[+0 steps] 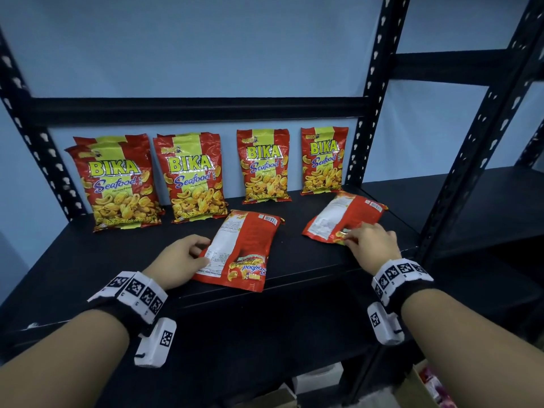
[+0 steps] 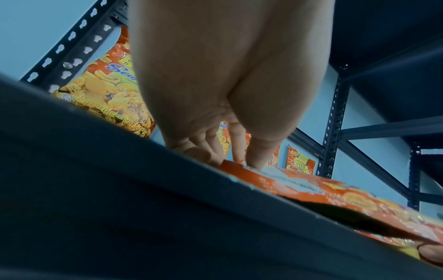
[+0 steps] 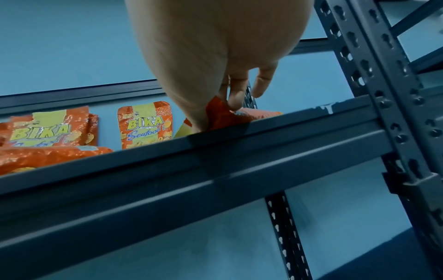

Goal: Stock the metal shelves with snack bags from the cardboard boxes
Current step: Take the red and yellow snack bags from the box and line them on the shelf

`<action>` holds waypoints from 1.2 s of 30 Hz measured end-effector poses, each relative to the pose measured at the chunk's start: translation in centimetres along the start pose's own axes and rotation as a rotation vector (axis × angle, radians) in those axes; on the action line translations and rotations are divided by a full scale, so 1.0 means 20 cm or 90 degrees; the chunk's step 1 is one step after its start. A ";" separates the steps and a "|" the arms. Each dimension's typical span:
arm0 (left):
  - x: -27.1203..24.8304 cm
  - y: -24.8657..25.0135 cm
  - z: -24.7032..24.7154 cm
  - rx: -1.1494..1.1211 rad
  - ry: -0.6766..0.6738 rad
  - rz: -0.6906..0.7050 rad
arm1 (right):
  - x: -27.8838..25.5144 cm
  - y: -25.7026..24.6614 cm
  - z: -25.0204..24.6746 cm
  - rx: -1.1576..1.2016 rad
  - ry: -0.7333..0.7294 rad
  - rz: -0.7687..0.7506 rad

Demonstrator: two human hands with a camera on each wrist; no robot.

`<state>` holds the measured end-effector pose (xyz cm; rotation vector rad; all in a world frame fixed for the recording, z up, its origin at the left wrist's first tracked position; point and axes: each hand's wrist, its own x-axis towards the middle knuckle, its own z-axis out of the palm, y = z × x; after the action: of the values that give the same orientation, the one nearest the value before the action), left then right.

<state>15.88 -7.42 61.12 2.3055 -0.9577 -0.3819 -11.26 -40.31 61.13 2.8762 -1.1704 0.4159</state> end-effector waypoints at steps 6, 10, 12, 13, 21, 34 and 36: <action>-0.06 0.05 0.02 0.068 0.106 0.100 | 0.04 -0.10 0.01 0.020 -0.027 0.010; -0.15 0.13 0.09 0.100 -0.012 0.228 | 0.07 -0.23 0.03 0.069 -0.020 -0.029; -0.16 0.14 0.16 0.169 -0.066 0.253 | 0.08 -0.31 0.03 0.132 -0.010 -0.080; -0.16 0.13 0.19 0.188 -0.059 0.266 | 0.07 -0.35 0.04 0.163 -0.010 -0.111; -0.17 0.16 0.14 0.106 0.091 0.349 | 0.08 -0.52 0.04 0.296 0.029 -0.202; -0.13 0.43 -0.20 -0.223 0.267 0.230 | 0.11 -0.62 0.04 0.723 -0.043 -0.016; -0.12 0.42 -0.21 -0.255 0.268 0.205 | 0.12 -0.66 0.04 0.852 -0.062 0.015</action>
<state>11.68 -8.67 69.74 1.7380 -0.9163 0.0489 -0.45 -32.49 62.22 3.9126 -1.1932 1.5911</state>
